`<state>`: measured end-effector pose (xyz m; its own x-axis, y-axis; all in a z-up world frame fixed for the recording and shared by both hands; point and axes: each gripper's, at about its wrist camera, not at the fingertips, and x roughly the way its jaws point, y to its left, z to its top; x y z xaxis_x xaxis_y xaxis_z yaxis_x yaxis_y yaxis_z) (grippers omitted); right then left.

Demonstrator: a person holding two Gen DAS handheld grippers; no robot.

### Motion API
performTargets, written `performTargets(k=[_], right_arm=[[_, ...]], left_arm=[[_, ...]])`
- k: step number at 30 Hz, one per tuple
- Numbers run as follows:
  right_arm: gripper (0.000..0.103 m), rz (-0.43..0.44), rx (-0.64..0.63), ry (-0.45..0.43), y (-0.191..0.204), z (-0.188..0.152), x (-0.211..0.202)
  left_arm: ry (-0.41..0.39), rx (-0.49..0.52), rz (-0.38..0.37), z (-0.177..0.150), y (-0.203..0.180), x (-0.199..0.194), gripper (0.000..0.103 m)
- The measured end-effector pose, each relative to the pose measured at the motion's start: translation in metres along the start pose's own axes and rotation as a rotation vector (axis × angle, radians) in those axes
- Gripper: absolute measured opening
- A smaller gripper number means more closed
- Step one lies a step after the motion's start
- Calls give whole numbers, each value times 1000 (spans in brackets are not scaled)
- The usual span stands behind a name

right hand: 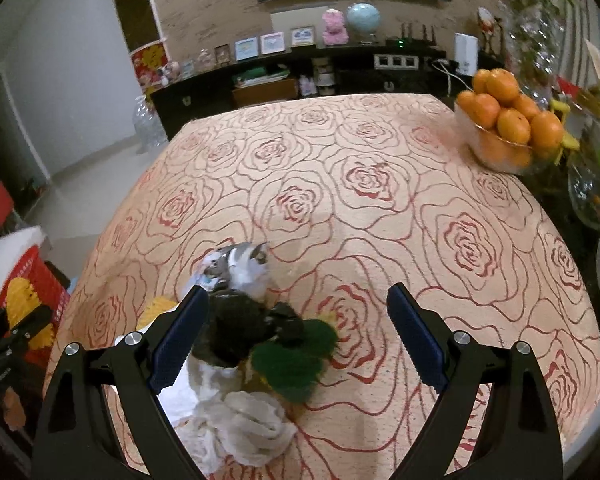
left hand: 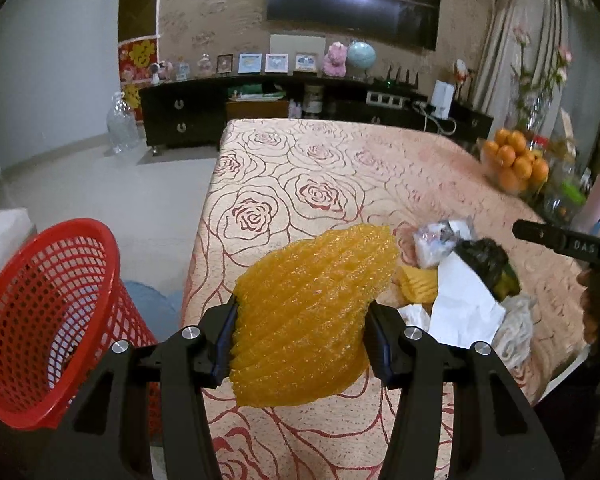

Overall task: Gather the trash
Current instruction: 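Lift the yellow net with the left tool while the right tool grasps the black plastic bag, then carry the net over the wastebasket with the left tool while the right tool lifts the black bag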

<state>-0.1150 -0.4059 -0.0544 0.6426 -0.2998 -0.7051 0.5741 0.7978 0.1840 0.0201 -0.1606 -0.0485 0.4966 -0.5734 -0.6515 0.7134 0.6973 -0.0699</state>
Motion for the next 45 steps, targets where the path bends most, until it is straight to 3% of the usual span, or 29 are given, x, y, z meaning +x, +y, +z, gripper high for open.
performTargets(k=[10, 18, 25, 27, 31, 33, 45], right_arm=[[88, 15, 79, 11, -19, 3, 3], [88, 52, -76, 101, 18, -7, 30], [87, 47, -219, 82, 46, -11, 36], [68, 43, -247, 106, 50, -13, 43], [50, 50, -238, 146, 50, -15, 51], [44, 60, -219, 133, 48, -12, 46], [44, 116, -132, -86, 51, 16, -17]], left_arm=[[20, -53, 61, 0, 18, 2, 51], [18, -20, 64, 1, 11, 4, 51], [19, -17, 63, -1, 9, 3, 51], [16, -14, 67, -2, 9, 2, 51], [12, -21, 72, -2, 12, -1, 51], [9, -26, 75, -2, 13, -2, 51], [-70, -54, 137, 9, 27, -27, 51]])
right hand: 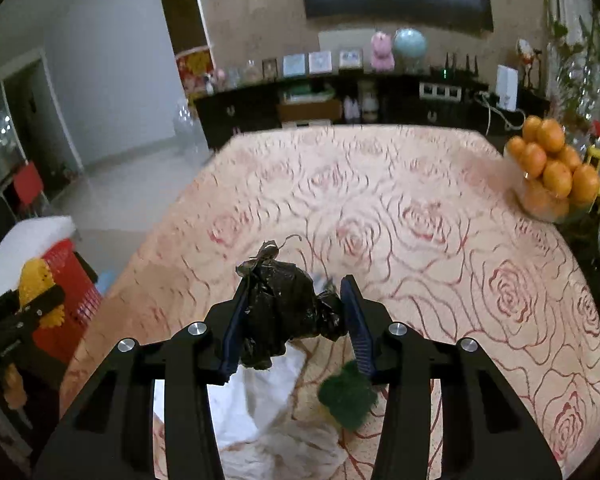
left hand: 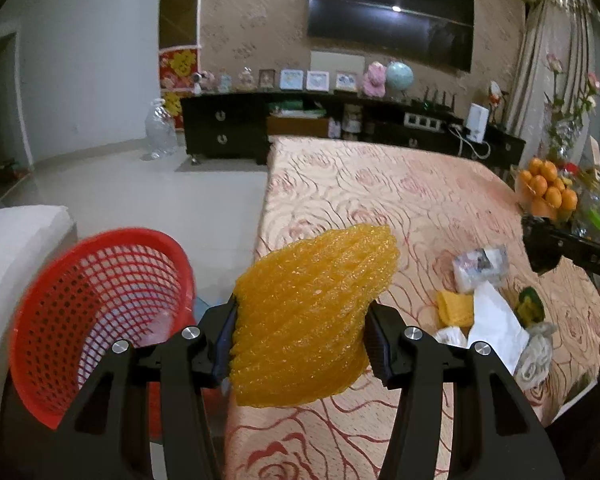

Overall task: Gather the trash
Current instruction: 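Carry the net over the wastebasket with the left tool while the right tool lifts the black bag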

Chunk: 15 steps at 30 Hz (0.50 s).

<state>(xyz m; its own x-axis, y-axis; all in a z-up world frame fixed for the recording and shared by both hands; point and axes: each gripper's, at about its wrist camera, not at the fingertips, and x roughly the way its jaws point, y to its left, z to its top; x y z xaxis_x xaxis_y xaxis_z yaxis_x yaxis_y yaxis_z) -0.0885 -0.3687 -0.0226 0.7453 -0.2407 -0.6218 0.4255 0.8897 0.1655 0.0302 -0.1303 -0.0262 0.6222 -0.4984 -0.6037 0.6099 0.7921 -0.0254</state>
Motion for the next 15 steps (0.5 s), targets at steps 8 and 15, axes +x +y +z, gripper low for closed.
performTargets(k=[8, 15], right_arm=[[44, 26, -42, -26, 31, 22, -1], [44, 135, -113, -1, 88, 49, 17]], left_arm=[[-56, -30, 96, 25, 40, -24, 51], [-80, -44, 250, 38, 91, -36, 51]])
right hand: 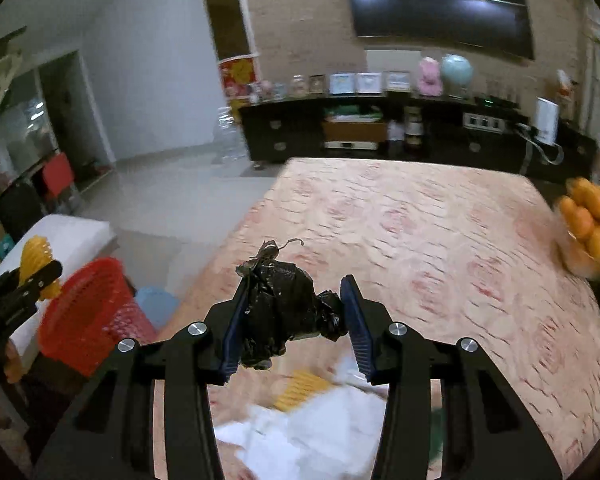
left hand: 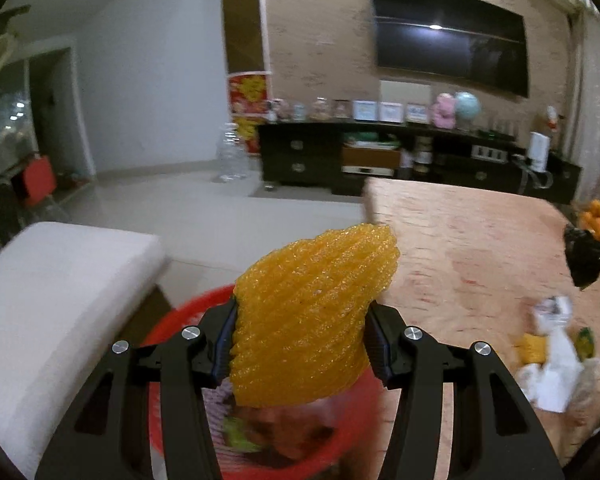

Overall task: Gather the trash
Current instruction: 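Carry the net over the wastebasket with the left tool while the right tool lifts the black bag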

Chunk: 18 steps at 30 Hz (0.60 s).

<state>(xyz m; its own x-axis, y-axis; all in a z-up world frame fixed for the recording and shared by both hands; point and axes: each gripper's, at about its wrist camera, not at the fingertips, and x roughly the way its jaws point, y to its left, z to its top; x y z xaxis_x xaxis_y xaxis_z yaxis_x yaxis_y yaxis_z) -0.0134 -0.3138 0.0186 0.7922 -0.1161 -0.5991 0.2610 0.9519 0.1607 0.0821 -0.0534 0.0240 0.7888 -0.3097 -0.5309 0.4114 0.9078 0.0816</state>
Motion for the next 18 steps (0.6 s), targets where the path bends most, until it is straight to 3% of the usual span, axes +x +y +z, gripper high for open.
performTargets(k=[7, 18], right_arm=[[44, 150, -134, 65, 83, 22, 46], [44, 336, -249, 189, 181, 4, 92]], left_arm=[[61, -103, 88, -13, 49, 19, 51], [202, -138, 146, -31, 75, 43, 51]])
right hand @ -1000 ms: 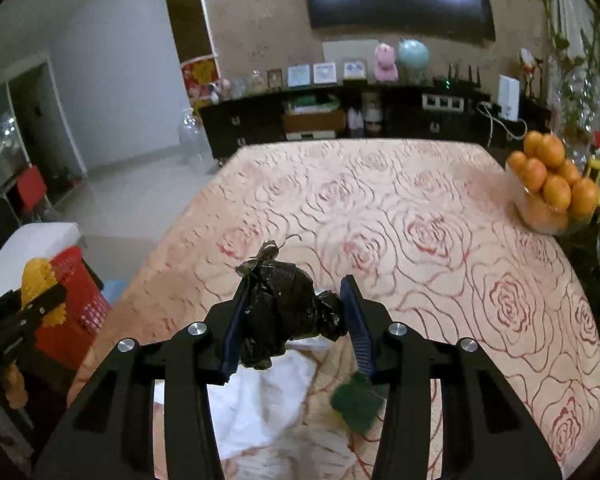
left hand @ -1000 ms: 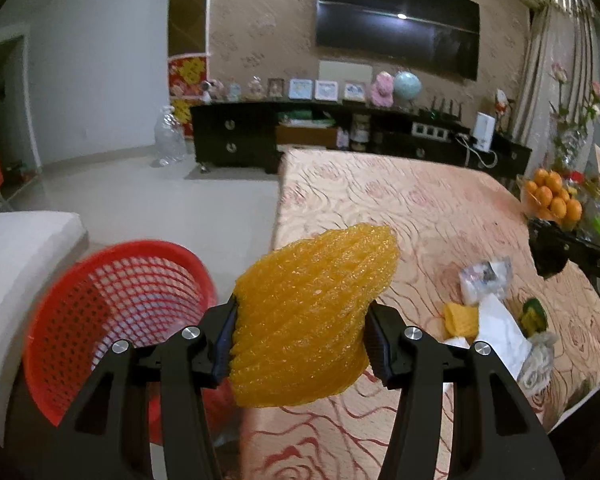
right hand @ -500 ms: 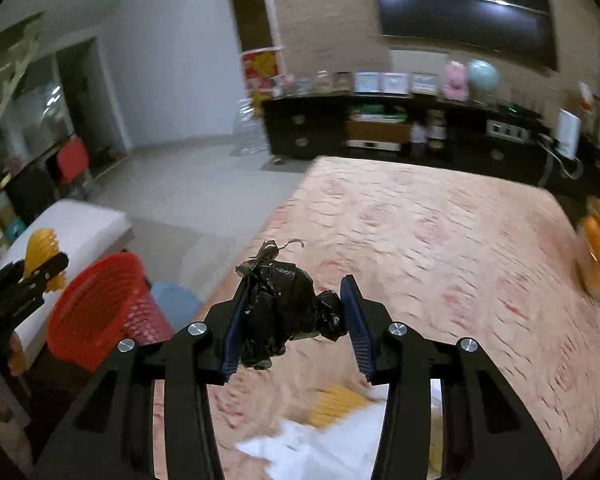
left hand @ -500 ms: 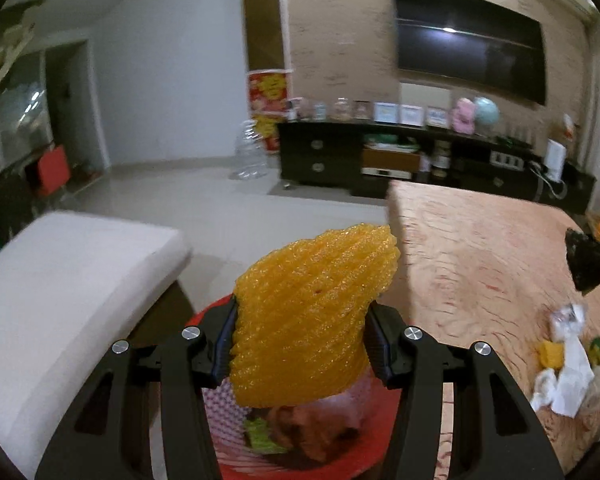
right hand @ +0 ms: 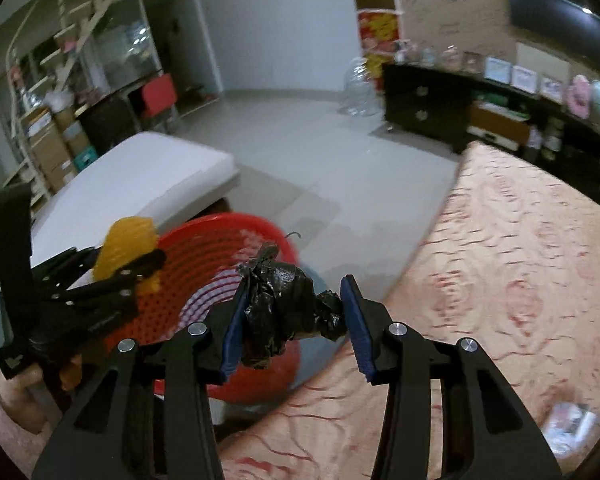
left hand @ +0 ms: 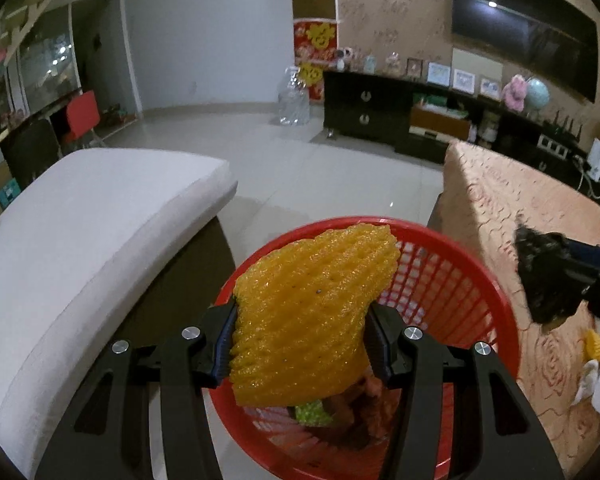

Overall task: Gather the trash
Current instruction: 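Carry the net over the wastebasket with the left tool while the right tool lifts the black bag, then open both tools over the red wastebasket to drop net and black bag, then move both open tools back over the trash on the table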

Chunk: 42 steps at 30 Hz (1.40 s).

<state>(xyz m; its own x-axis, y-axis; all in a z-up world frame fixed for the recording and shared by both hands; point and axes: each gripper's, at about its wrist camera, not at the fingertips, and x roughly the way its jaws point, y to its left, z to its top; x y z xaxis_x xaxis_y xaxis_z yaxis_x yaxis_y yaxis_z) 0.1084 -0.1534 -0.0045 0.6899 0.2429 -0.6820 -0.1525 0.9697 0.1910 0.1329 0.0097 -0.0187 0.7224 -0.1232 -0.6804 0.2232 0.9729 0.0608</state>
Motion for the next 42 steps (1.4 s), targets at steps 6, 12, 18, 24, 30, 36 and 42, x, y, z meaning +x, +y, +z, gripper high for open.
performTargets(k=[6, 12, 18, 24, 30, 36, 42], right_arm=[[44, 45, -25, 36, 18, -1, 16], [65, 78, -10, 42, 19, -1, 17], [71, 56, -8, 15, 15, -3, 8], [72, 33, 8, -11, 7, -4, -1], [73, 0, 14, -39, 1, -6, -12], [80, -57, 24, -70, -9, -10, -25], [87, -126, 73, -117, -34, -18, -53]], left_arm=[[34, 8, 7, -5, 3, 7, 51], [43, 24, -2, -8, 1, 7, 67], [11, 6, -7, -6, 3, -1, 81], [-37, -15, 4, -3, 6, -9, 85], [-90, -48, -4, 0, 10, -21, 87], [-150, -45, -26, 1, 4, -33, 91], [-208, -25, -78, 0, -9, -47, 93]])
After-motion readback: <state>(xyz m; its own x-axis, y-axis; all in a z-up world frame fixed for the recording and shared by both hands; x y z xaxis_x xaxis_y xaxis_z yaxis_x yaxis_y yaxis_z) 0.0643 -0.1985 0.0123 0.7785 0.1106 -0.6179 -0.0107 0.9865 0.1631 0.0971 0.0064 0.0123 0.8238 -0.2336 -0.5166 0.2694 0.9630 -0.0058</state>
